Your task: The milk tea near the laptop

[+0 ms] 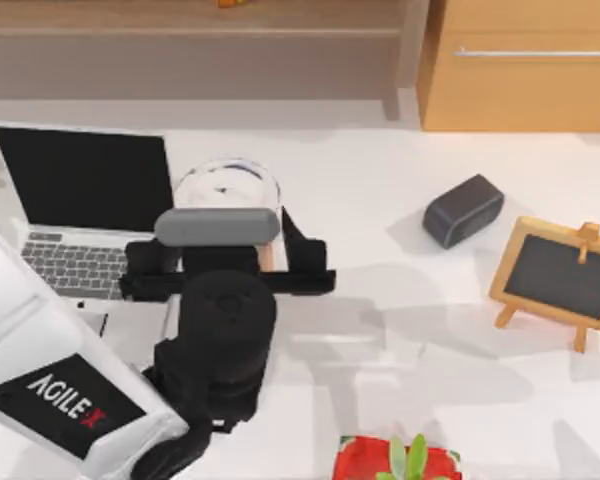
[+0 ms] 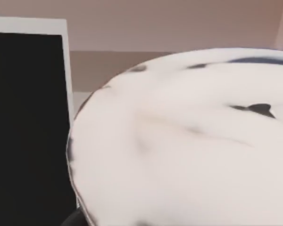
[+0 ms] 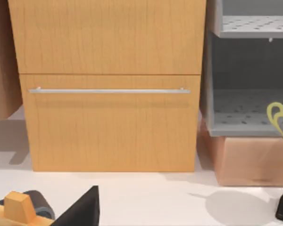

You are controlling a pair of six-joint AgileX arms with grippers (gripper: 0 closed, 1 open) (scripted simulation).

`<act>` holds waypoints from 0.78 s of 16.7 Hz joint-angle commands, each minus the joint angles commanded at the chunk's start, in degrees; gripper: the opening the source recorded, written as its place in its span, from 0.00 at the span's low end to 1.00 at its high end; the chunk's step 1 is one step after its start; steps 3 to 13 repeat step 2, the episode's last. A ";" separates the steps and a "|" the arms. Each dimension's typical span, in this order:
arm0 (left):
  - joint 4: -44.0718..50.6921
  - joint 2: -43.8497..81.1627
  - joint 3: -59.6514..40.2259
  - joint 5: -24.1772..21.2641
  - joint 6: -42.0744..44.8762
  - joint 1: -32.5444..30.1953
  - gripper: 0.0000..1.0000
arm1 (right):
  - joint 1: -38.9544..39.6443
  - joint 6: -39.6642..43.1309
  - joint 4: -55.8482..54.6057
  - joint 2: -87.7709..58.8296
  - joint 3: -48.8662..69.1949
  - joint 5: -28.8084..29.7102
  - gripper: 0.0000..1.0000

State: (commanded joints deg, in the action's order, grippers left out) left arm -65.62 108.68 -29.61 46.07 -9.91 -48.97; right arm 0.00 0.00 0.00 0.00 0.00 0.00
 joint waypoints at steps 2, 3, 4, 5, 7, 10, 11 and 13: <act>0.00 0.00 0.00 0.00 0.00 0.00 1.00 | 0.00 0.00 0.00 0.00 0.00 0.00 1.00; 0.00 0.00 0.00 0.00 0.00 0.00 1.00 | 0.00 0.00 0.00 0.00 0.00 0.00 1.00; 0.00 0.00 0.00 0.00 0.00 0.00 1.00 | 0.00 0.00 0.00 0.00 0.00 0.00 1.00; 0.00 0.00 0.00 0.00 0.00 0.00 1.00 | 0.00 0.00 0.00 0.00 0.00 0.00 1.00; 0.00 0.00 0.00 0.00 0.00 0.00 1.00 | 0.00 0.00 0.00 0.00 0.00 0.00 1.00; 0.00 0.00 0.00 0.00 0.00 0.00 1.00 | 0.00 0.00 0.00 0.00 0.00 0.00 1.00; 0.00 0.00 0.00 0.00 0.00 0.00 1.00 | 0.00 0.00 0.00 0.00 0.00 0.00 1.00; 0.00 0.00 0.00 0.00 0.00 0.00 1.00 | 0.00 0.00 0.00 0.00 0.00 0.00 1.00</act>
